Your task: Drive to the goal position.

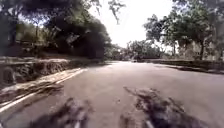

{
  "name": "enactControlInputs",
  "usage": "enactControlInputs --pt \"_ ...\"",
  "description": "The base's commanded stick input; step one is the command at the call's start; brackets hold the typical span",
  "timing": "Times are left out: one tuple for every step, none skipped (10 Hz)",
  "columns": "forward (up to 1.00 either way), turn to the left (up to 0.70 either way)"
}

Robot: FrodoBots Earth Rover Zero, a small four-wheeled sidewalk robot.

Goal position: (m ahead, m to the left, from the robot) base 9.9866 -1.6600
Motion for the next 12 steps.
enactControlInputs --pt "1.0 0.0" --pt "1.0 0.0" --pt "1.0 0.0" --pt "1.0 0.0" --pt "1.0 0.17" --pt "1.0 0.09" --pt "1.0 0.02" --pt "1.0 0.0" --pt "1.0 0.0" --pt "1.0 0.0" --pt "1.0 0.0" --pt "1.0 0.0"
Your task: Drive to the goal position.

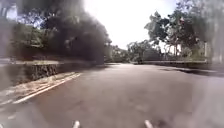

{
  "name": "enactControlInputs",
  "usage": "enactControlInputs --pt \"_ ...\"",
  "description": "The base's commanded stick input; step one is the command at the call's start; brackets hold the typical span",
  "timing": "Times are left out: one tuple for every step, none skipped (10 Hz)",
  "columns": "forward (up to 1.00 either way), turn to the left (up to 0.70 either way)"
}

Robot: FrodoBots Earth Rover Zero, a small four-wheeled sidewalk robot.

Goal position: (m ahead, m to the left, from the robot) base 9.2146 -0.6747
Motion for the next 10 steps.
enactControlInputs --pt "1.0 0.0" --pt "1.0 0.0" --pt "1.0 0.0" --pt "1.0 0.0" --pt "1.0 0.0" --pt "1.0 0.0" --pt "1.0 0.1" --pt "1.0 0.13" --pt "1.0 0.17" --pt "1.0 0.0"
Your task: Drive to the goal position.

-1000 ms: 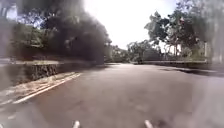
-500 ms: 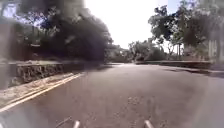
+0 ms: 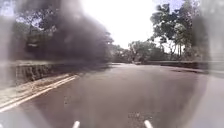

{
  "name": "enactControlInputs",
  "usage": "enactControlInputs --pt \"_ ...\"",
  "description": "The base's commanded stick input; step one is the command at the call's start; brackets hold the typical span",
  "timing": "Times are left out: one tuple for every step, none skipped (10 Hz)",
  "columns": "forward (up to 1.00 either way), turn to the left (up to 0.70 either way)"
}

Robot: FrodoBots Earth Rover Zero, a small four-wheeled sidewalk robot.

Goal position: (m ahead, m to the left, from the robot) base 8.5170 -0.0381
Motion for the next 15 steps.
enactControlInputs --pt "1.0 0.0" --pt "1.0 0.0" --pt "1.0 0.0" --pt "1.0 0.0" --pt "1.0 0.0" --pt "1.0 0.0" --pt "1.0 0.0" --pt "1.0 0.0" --pt "1.0 0.0" --pt "1.0 0.0" --pt "1.0 0.1" --pt "1.0 0.14" --pt "1.0 0.17" --pt "1.0 0.0" --pt "1.0 0.0"
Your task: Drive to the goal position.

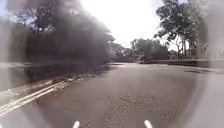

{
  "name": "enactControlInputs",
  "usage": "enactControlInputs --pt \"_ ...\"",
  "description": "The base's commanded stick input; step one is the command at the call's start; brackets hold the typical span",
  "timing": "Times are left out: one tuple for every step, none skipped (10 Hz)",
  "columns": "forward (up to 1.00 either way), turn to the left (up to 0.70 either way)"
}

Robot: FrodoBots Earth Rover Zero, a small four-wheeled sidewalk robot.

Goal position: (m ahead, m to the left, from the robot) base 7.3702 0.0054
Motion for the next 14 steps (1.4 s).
enactControlInputs --pt "1.0 0.0" --pt "1.0 0.02" --pt "1.0 0.03" --pt "1.0 0.03" --pt "1.0 0.02" --pt "1.0 0.0" --pt "1.0 0.02" --pt "1.0 0.06" --pt "1.0 0.1" --pt "1.0 0.0" --pt "1.0 0.0" --pt "1.0 0.0" --pt "1.0 0.0" --pt "1.0 0.0"
